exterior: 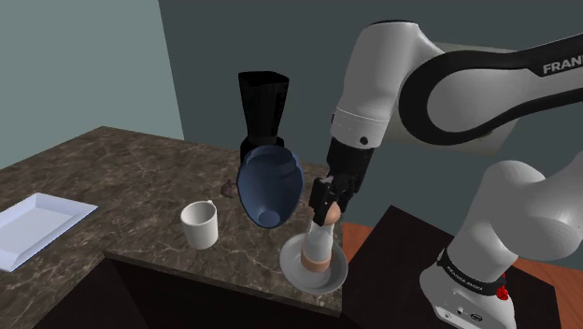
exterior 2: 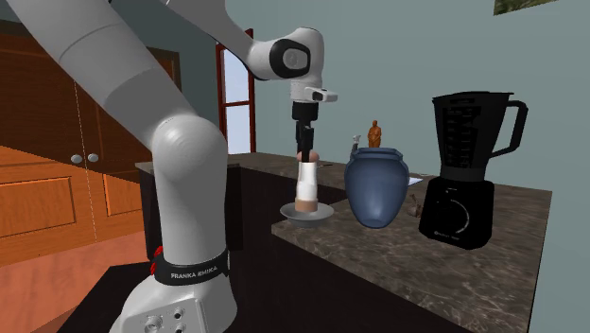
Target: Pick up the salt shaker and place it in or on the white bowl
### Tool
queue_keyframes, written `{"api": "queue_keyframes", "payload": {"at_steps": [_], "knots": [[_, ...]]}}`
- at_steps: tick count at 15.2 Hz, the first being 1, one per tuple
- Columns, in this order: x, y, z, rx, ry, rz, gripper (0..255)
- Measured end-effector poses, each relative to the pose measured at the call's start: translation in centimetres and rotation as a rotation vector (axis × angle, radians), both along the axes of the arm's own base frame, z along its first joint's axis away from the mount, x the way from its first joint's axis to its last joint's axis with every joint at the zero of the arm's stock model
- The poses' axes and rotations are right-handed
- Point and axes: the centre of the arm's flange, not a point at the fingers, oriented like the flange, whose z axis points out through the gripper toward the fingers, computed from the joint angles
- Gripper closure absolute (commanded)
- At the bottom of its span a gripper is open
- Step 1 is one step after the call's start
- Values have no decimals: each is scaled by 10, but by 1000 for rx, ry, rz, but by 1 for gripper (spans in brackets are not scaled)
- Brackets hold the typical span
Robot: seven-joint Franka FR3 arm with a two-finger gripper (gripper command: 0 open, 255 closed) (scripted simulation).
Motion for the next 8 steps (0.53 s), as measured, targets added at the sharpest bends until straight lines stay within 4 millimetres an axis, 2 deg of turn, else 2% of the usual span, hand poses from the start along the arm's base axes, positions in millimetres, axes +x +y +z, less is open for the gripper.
{"api": "queue_keyframes", "payload": {"at_steps": [3,4,8], "knots": [[0,0,0,0,0,0,255],[0,0,0,0,0,0,0],[0,0,0,0,0,0,0]]}}
